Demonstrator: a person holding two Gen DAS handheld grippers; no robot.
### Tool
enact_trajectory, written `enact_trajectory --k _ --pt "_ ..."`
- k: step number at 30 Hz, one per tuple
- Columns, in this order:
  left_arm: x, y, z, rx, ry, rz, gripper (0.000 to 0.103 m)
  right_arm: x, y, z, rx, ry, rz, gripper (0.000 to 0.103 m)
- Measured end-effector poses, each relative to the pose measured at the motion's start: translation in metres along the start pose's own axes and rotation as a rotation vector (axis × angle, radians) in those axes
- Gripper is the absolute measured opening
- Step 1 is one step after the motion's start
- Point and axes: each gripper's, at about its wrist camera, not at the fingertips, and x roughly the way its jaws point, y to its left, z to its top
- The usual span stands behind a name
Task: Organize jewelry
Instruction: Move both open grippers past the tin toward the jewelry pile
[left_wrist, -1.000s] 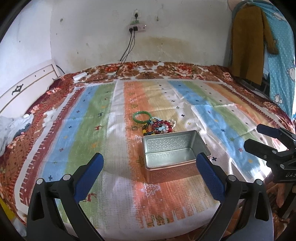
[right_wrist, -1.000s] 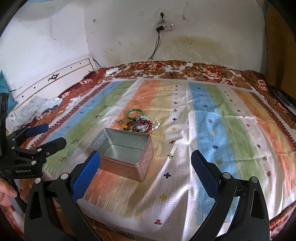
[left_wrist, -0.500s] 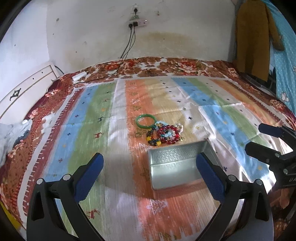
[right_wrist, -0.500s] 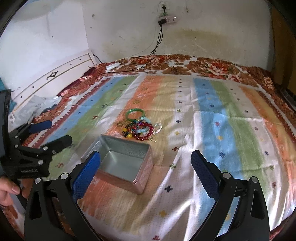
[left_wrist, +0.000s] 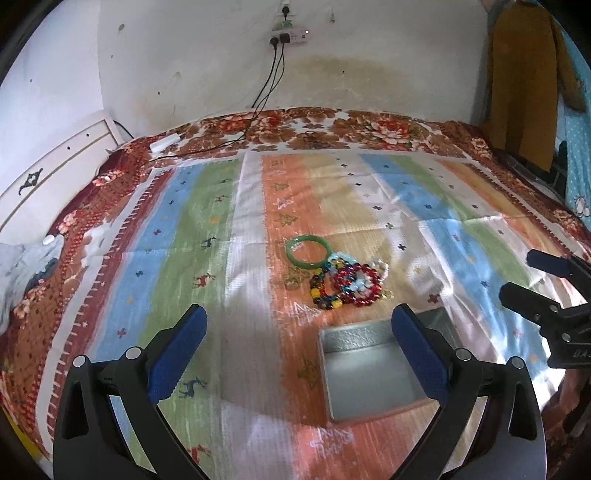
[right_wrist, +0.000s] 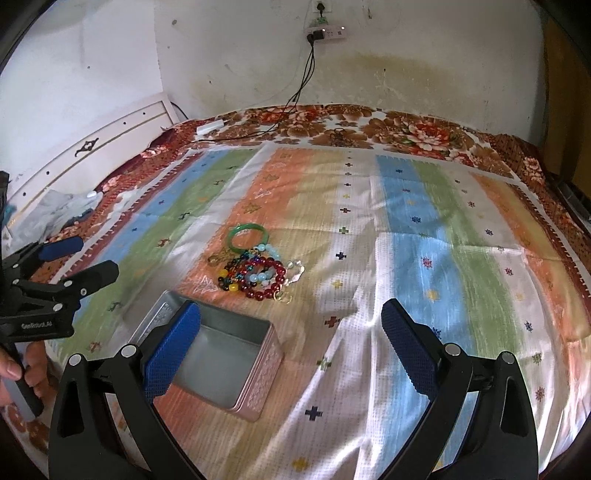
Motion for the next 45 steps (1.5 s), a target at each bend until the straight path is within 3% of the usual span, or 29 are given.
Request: enact_trajectory --k 12,33,45 --pt "0.029 0.001 0.022 0.000 0.036 -0.010 0.098 0.029 -0.012 0.014 0.036 0.061 0.042 0.099" --pt "0.107 0.017 0.041 -0.048 0.223 -0.034 0.095 0.099 -0.026 0.034 0.135 0.240 0.109 0.099" --pt "0.145 0.025 0.041 -0.084 0.308 -0.057 0.077 0.131 -0.033 0.039 0.149 0.291 0.068 0.099"
